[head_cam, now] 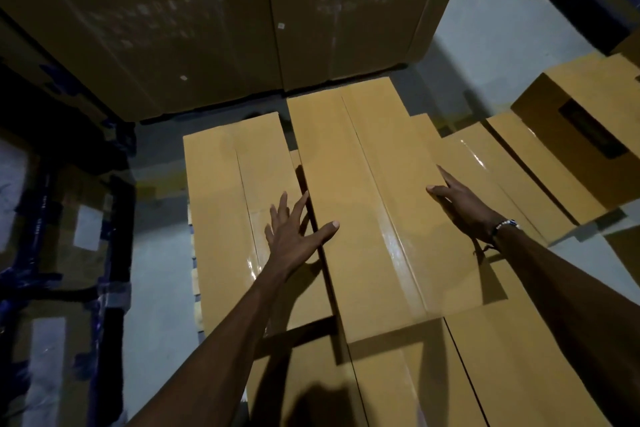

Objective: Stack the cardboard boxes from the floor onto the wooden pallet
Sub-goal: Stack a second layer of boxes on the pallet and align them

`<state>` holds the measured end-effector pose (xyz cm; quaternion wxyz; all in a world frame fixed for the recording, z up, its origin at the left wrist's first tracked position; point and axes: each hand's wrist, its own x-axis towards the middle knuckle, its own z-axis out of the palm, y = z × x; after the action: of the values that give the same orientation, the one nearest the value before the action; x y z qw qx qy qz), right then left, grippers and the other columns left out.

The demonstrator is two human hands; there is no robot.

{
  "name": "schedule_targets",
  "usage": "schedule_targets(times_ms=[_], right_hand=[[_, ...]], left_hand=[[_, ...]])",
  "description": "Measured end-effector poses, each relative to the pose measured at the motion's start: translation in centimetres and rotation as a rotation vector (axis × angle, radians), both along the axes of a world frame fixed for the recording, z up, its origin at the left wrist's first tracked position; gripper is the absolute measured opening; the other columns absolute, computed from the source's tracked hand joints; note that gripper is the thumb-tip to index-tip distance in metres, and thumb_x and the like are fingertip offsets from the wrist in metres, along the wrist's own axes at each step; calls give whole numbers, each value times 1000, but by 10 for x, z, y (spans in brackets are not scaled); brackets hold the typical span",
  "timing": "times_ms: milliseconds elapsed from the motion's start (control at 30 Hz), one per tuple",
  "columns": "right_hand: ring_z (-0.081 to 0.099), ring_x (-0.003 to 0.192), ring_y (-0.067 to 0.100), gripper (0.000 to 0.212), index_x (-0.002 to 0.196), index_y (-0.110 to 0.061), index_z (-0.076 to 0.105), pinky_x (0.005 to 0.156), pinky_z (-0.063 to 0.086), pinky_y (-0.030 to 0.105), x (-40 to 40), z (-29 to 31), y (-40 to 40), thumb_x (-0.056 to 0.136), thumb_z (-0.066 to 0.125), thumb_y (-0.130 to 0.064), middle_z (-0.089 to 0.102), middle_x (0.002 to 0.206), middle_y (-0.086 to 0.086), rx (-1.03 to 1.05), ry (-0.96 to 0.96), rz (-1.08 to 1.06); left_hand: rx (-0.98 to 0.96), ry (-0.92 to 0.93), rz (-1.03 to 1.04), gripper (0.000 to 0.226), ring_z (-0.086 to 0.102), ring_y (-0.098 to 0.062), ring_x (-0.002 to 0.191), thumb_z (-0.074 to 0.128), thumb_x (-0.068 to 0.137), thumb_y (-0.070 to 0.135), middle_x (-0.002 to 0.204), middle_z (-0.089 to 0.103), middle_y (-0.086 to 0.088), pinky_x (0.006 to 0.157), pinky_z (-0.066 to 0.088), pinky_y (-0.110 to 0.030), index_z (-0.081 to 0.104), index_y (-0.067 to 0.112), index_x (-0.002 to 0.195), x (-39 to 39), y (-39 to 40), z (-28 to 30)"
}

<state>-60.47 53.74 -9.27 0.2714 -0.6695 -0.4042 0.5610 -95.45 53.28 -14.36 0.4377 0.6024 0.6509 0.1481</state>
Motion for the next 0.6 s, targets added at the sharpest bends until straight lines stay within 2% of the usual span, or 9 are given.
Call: schedule_targets(times_ms=[67, 133, 300, 433, 600], right_hand=[[23, 146, 10, 67, 164, -28, 14, 110, 21, 30, -2, -17, 8, 107, 48, -23, 23, 163, -8, 2, -18, 10], [22, 152, 18, 67, 164, -29, 14, 112, 21, 32, -6, -35, 15, 106, 48, -24, 18, 169, -3, -15, -31, 34], [21, 153, 20, 69, 164, -31, 13, 110, 21, 31, -5, -78, 24, 106, 49, -25, 17, 169, 0, -34, -24, 29], [18, 155, 24, 71, 162, -41, 13, 112, 22, 39, 5, -108, 26, 103, 52, -36, 13, 171, -2, -42, -71, 46], [16, 156, 23, 71, 163, -38, 11, 113, 19, 35, 0, -123, 27, 105, 51, -27, 8, 172, -1, -40, 0, -11]], left_hand=[[24, 18, 6, 109, -23, -19, 158, 54, 67, 98, 173, -16, 16, 123, -14, -58, 21, 53, 160, -5, 0, -22], [41, 50, 4, 115, -24, -18, 158, 45, 60, 106, 172, -17, 16, 123, -15, -59, 20, 54, 160, -9, -1, -42], [105, 112, -22, 108, -30, -13, 155, 38, 69, 104, 171, -21, 18, 123, -19, -55, 18, 52, 162, -12, -2, -71], [166, 134, -18, 98, -31, -11, 155, 46, 77, 95, 170, -23, 21, 122, -20, -53, 20, 52, 161, -8, -6, -87], [212, 163, 5, 91, -27, -12, 156, 57, 82, 84, 171, -20, 22, 124, -16, -53, 23, 52, 160, -6, -7, -96]])
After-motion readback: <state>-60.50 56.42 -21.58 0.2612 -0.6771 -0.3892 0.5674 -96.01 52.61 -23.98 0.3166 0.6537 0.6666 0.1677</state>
